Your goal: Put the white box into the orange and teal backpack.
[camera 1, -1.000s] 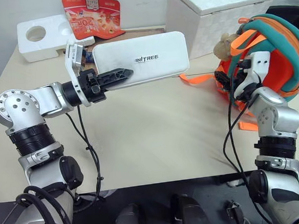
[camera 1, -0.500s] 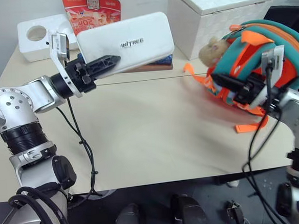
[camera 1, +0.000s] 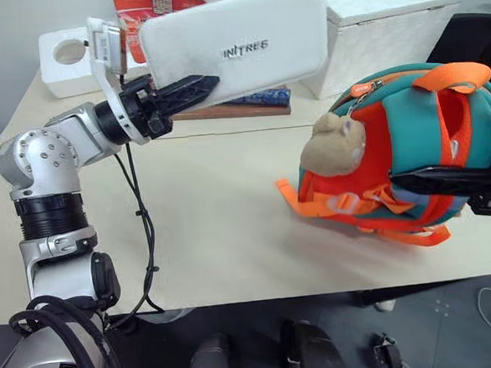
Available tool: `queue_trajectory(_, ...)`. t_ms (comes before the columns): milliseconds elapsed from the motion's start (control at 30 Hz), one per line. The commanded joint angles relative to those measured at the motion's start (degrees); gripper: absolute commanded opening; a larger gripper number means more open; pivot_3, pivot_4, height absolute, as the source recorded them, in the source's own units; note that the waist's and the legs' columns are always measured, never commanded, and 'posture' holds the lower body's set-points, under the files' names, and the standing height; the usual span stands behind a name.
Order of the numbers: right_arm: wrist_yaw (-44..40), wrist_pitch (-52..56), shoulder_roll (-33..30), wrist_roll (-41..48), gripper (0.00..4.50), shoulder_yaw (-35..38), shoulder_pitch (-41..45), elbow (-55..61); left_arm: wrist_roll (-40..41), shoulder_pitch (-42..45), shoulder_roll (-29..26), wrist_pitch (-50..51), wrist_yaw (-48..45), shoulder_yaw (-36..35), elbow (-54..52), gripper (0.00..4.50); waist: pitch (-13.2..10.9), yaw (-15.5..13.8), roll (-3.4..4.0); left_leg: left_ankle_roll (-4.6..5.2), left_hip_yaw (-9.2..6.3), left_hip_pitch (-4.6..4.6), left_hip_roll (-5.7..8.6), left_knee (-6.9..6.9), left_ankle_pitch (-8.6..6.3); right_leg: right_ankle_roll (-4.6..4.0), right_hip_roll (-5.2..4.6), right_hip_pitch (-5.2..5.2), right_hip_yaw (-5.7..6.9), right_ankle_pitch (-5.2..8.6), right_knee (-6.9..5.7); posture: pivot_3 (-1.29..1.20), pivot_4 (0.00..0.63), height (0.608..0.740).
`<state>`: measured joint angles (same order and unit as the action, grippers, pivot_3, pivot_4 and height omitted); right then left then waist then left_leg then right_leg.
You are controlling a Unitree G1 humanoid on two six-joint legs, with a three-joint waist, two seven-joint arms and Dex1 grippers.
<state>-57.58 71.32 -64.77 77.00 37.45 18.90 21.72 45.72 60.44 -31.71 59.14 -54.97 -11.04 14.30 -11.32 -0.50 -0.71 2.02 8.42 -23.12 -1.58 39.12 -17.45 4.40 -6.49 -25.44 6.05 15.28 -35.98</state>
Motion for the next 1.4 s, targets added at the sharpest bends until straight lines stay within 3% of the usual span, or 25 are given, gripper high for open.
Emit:
queue_trajectory(33,-0.9,-2.1,-1.2,-0.2,0.03,3.0,-1.2,0.8,-1.5,1.4,-0.3,-4.2,-4.5,3.0,-2.5,1.41,0.0,-0.3,-0.01,0.01,0.01,-0.01,0.01,0.01,0.00,0.01,0.00,0.00,0.00,-0.01,0.01,0.00,0.150,0.740)
queue_trajectory(400,-3.8,-6.2,-1.6,-5.0,0.03,5.3,-10.4,3.9,-14.5,2.3,2.6,-20.7,-10.3,13.7,3.2,1.41,0.0,-1.0,-0.02,0.10,0.03,-0.02,0.06,0.05,0.02,0.09,0.01,0.00,0.10,-0.05,0.02,0.00,0.150,0.740)
queue_trajectory(600,-4.9,-6.4,-2.4,-5.6,0.03,6.4,-11.4,3.3,-17.5,4.5,3.1,-24.5,-14.3,14.9,6.7,1.41,0.0,-1.0,-0.05,0.28,0.01,-0.08,0.10,0.09,-0.02,0.14,-0.04,0.00,0.10,-0.09,0.07,0.00,0.150,0.740)
queue_trajectory(900,-4.8,-8.0,-1.7,-6.2,0.03,4.0,-11.2,3.9,-26.5,5.2,3.9,-35.5,-24.1,23.6,8.1,1.41,0.0,-1.1,-0.07,0.33,0.00,-0.07,0.15,0.13,-0.05,0.18,-0.09,0.05,0.12,-0.11,0.10,0.00,0.150,0.740)
queue_trajectory(1100,-5.1,-9.7,-1.4,-5.9,0.03,1.9,-9.9,3.8,-32.7,10.5,11.6,-43.6,-22.4,26.6,17.7,1.41,0.0,-1.1,-0.09,0.44,0.00,-0.11,0.19,0.16,-0.09,0.24,-0.11,0.06,0.15,-0.15,0.15,0.00,0.150,0.740)
queue_trajectory(1400,-1.5,-11.8,0.9,-4.5,0.03,-2.4,-7.8,5.9,-37.4,16.1,29.5,-47.8,-13.5,26.6,28.5,1.41,-0.1,-1.0,-0.14,0.50,0.00,-0.16,0.23,0.17,-0.11,0.29,-0.17,0.03,0.18,-0.17,0.17,0.00,0.150,0.740)
